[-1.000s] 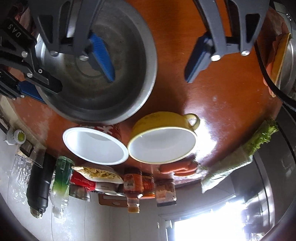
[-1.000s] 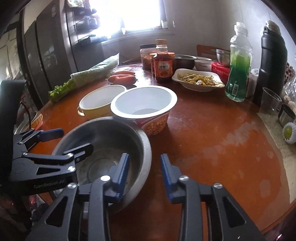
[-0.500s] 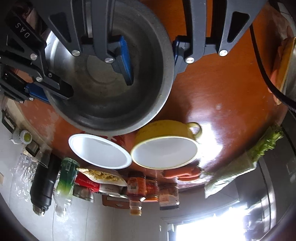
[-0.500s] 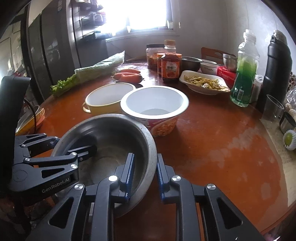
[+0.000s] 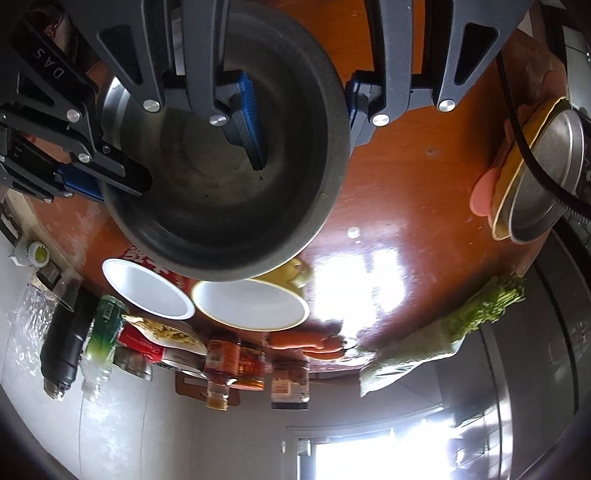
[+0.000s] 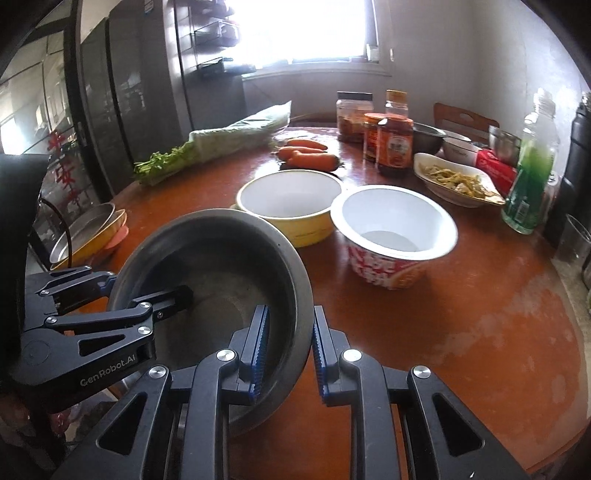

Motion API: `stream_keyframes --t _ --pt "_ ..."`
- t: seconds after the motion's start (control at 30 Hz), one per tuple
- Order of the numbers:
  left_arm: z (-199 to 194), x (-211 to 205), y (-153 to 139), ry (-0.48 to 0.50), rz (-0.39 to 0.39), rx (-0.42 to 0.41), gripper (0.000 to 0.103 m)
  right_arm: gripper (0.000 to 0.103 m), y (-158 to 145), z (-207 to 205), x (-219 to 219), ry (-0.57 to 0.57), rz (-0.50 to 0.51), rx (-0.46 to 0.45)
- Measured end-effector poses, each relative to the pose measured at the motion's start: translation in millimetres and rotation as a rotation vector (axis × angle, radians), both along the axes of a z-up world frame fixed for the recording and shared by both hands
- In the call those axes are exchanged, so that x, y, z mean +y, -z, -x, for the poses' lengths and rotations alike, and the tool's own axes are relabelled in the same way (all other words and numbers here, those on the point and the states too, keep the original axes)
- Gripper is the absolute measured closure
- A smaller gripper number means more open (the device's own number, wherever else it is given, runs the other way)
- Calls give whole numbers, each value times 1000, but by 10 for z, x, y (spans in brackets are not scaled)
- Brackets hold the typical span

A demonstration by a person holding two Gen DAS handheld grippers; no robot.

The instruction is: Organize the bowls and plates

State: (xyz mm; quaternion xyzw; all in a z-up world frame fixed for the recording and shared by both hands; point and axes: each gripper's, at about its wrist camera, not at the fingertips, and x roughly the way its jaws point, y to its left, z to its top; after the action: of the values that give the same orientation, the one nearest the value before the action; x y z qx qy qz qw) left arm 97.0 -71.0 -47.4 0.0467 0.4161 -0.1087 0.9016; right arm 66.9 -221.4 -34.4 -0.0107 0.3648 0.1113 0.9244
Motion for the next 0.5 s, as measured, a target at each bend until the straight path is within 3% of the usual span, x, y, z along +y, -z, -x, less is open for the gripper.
stream_keyframes --t 0.5 --pt "-89 210 125 -25 19 12 66 80 134 -231 247 -38 -3 31"
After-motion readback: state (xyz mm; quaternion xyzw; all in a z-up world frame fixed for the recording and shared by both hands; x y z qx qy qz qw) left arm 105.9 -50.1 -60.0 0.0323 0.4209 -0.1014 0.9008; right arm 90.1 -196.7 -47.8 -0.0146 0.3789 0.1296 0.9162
